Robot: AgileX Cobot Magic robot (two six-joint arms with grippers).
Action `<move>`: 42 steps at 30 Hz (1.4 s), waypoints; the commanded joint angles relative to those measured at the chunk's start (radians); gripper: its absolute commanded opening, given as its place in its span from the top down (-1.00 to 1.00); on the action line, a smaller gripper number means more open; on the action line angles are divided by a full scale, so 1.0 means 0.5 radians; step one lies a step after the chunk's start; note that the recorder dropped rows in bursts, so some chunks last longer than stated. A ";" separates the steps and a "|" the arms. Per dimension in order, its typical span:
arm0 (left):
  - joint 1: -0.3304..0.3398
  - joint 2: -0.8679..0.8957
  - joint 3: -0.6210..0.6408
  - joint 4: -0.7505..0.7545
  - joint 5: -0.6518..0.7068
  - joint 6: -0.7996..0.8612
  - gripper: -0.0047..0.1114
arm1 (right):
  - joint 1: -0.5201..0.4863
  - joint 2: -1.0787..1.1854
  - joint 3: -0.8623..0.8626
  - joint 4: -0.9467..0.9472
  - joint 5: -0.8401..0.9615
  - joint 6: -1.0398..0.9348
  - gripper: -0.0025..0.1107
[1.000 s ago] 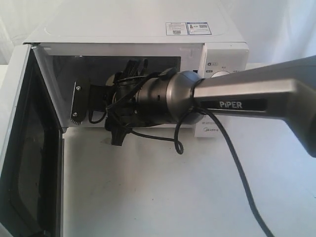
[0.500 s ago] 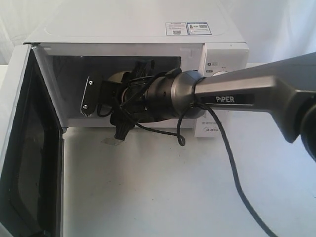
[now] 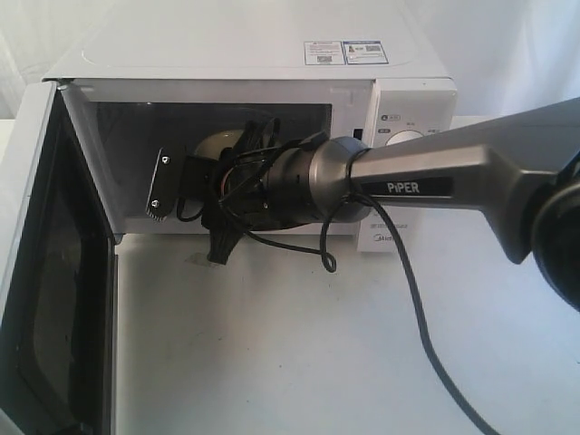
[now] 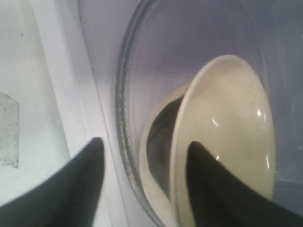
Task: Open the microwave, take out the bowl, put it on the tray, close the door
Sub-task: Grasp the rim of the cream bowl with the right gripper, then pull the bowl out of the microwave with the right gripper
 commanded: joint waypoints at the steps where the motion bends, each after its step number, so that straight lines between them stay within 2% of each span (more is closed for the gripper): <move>1: -0.004 -0.010 0.006 -0.023 0.007 0.006 0.92 | -0.009 -0.001 -0.011 -0.018 -0.005 0.018 0.49; 4: -0.004 -0.010 0.006 -0.023 0.007 0.006 0.92 | -0.009 -0.001 -0.011 -0.018 -0.005 0.018 0.84; 6: -0.004 -0.010 0.006 -0.023 0.007 0.006 0.92 | -0.009 -0.001 -0.011 -0.022 -0.005 0.014 0.96; 15: -0.004 -0.010 0.006 -0.023 0.007 0.006 0.92 | -0.001 -0.026 -0.011 -0.022 0.089 0.008 0.96; 21: -0.004 -0.010 0.006 -0.023 0.007 0.006 0.92 | 0.059 -0.148 -0.011 -0.011 0.220 0.184 0.96; 27: -0.004 -0.010 0.006 -0.023 0.007 0.006 0.92 | 0.150 -0.229 -0.004 0.000 0.255 0.188 0.96; 31: -0.004 -0.010 0.006 -0.023 0.007 0.006 0.92 | 0.204 -0.236 -0.004 0.130 0.261 0.188 0.96; 37: -0.004 -0.010 0.006 -0.023 0.007 0.006 0.92 | 0.257 -0.232 0.005 0.536 0.315 0.024 0.96; 42: -0.004 -0.010 0.006 -0.023 0.007 0.006 0.92 | 0.315 -0.236 0.056 0.649 0.383 -0.008 0.96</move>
